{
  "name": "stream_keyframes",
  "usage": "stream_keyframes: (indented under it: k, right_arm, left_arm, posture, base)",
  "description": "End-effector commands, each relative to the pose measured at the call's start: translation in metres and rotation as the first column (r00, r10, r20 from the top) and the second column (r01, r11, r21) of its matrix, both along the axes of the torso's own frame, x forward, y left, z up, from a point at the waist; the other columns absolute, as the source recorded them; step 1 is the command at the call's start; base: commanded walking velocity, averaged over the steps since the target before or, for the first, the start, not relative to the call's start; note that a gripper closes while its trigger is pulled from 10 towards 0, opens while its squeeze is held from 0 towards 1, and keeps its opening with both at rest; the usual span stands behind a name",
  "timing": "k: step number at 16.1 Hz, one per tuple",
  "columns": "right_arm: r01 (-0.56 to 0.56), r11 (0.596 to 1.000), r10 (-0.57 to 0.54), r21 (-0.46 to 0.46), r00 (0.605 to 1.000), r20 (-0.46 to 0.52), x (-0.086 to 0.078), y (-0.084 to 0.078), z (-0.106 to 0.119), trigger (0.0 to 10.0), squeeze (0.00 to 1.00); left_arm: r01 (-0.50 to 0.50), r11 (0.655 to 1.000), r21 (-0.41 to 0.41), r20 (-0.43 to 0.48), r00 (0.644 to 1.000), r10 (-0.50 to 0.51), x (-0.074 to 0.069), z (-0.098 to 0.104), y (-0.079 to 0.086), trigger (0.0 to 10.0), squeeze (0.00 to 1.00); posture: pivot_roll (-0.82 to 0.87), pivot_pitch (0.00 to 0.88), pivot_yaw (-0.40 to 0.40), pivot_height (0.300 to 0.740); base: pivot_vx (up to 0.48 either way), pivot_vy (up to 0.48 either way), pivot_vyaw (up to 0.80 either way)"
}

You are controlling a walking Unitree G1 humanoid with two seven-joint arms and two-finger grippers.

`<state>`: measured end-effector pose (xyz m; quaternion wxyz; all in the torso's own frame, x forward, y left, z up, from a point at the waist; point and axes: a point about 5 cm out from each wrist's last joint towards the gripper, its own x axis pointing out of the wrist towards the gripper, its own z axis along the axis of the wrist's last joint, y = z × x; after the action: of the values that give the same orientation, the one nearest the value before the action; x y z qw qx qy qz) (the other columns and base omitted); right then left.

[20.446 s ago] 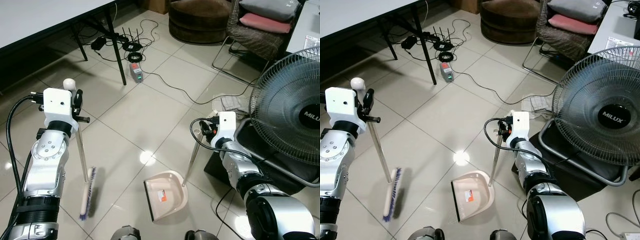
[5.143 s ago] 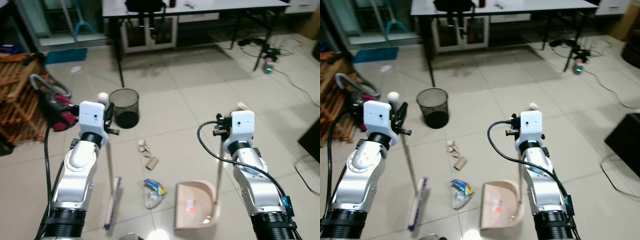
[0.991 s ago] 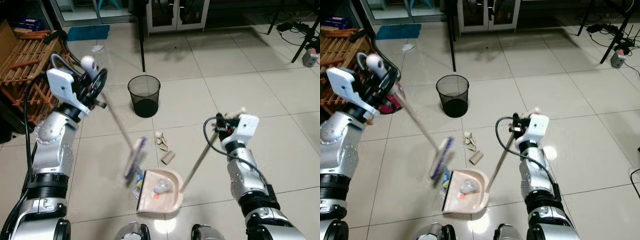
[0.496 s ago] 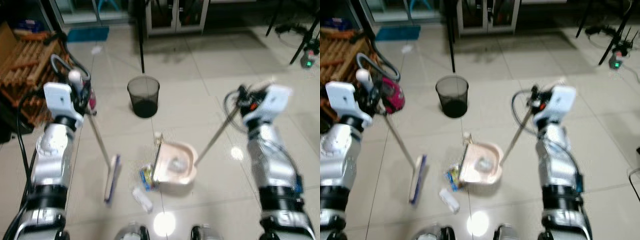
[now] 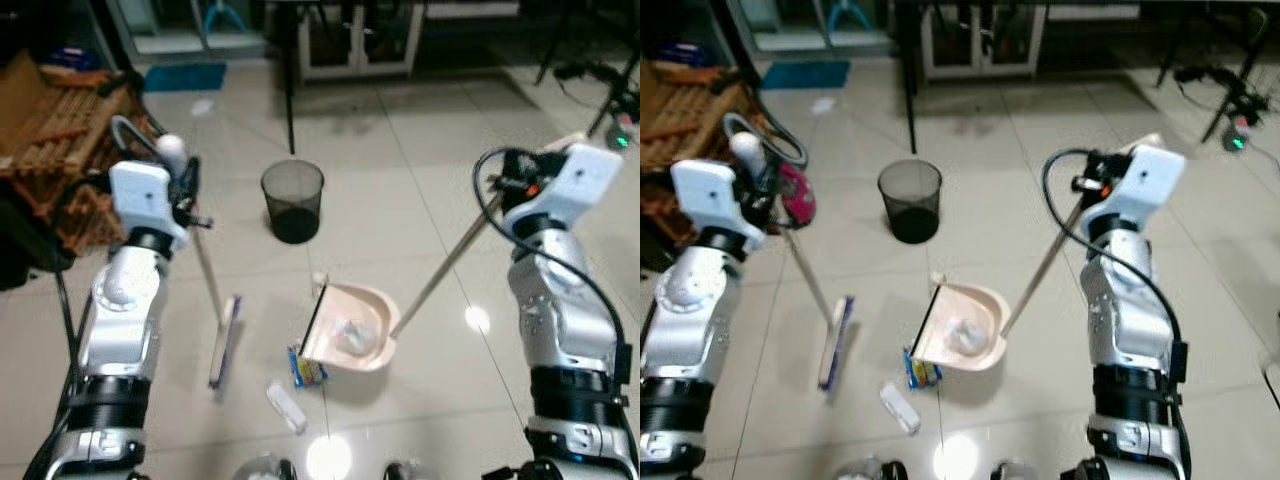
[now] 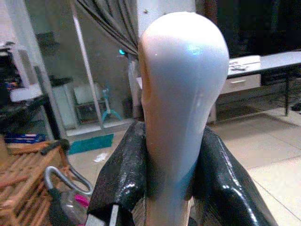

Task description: Sweep floor

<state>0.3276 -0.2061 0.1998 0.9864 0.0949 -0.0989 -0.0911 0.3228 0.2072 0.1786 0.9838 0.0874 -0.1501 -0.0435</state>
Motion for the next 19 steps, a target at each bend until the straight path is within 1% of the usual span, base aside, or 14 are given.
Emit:
stream_keyframes:
  k: [1, 3, 5, 12, 19]
  right_arm:
    - [0.008, 1.0, -0.009, 0.017, 0.996, 0.094, 0.0, 0.001, 0.026, 10.0, 0.0]
    - [0.037, 0.998, -0.042, 0.047, 0.994, 0.103, -0.002, -0.005, 0.03, 10.0, 0.0]
    - [0.049, 0.997, -0.055, 0.052, 0.992, 0.11, -0.002, -0.007, 0.034, 10.0, 0.0]
    - [0.049, 0.997, -0.057, 0.061, 0.987, 0.147, -0.002, -0.007, 0.047, 10.0, 0.0]
    - [0.057, 0.995, -0.073, 0.088, 0.979, 0.191, 0.002, -0.013, 0.063, 10.0, 0.0]
  left_arm:
    - [-0.02, 0.999, 0.025, 0.031, 0.999, 0.019, -0.001, 0.01, 0.001, 10.0, 0.0]
    - [-0.011, 0.999, 0.033, 0.031, 0.999, 0.01, -0.001, 0.011, -0.001, 10.0, 0.0]
    - [-0.012, 0.999, 0.033, 0.03, 0.999, 0.011, -0.001, 0.011, -0.002, 10.0, 0.0]
    - [0.002, 1.0, 0.027, 0.021, 1.0, -0.002, 0.0, 0.01, -0.006, 10.0, 0.0]
    - [0.01, 1.0, 0.029, 0.008, 1.0, -0.01, -0.001, 0.007, -0.007, 10.0, 0.0]
  posture:
    - [-0.11, 0.0, 0.072, 0.74]
    - [-0.11, 0.0, 0.072, 0.74]
    - [-0.11, 0.0, 0.072, 0.74]
    - [-0.11, 0.0, 0.075, 0.74]
    - [-0.11, 0.0, 0.074, 0.74]
  base:
    - [0.394, 0.0, 0.8]
    - [0.414, 0.0, 0.0]
    - [0.435, 0.0, 0.0]
    - [0.466, 0.0, 0.0]
    - [0.469, 0.0, 0.0]
